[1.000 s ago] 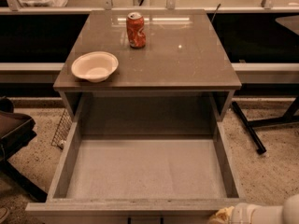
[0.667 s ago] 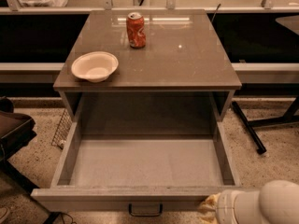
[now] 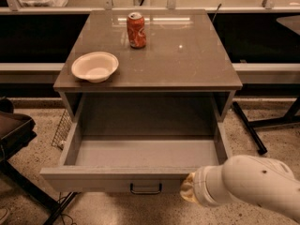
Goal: Close top drawer
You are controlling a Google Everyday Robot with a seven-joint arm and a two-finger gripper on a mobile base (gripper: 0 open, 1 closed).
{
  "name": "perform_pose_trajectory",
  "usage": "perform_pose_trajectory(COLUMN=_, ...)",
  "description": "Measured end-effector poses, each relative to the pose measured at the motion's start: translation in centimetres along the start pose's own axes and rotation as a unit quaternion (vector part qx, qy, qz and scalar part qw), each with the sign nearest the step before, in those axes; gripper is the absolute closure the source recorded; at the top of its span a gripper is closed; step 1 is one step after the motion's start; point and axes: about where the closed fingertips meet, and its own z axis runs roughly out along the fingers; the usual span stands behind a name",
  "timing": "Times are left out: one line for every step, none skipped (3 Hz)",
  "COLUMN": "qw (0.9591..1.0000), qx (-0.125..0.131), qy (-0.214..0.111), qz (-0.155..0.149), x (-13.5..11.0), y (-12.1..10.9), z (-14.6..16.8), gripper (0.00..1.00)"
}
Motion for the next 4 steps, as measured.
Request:
perform_pose_trajectory(qw=0.9999, qx=-0.002, qy=0.002, qz=-0.01, x=-1.4, y=-2.5, z=1.5, gripper=1.0)
perform_pose_trajectory(qw=0.9997, qx=-0.012, qy=0.006, qz=-0.018, x=-3.6, y=-5.5, z=4.2, gripper=1.0)
perform_pose_trajectory(qw=0.9997, qx=-0.012, qy=0.006, qz=-0.018, x=-3.6, y=-5.5, z=4.2, gripper=1.0)
perform_pose_trajectory(qw=0.9999, qx=-0.01, qy=-0.001, qz=-0.011, x=-2.8, y=-7.3, z=4.7, gripper=1.0)
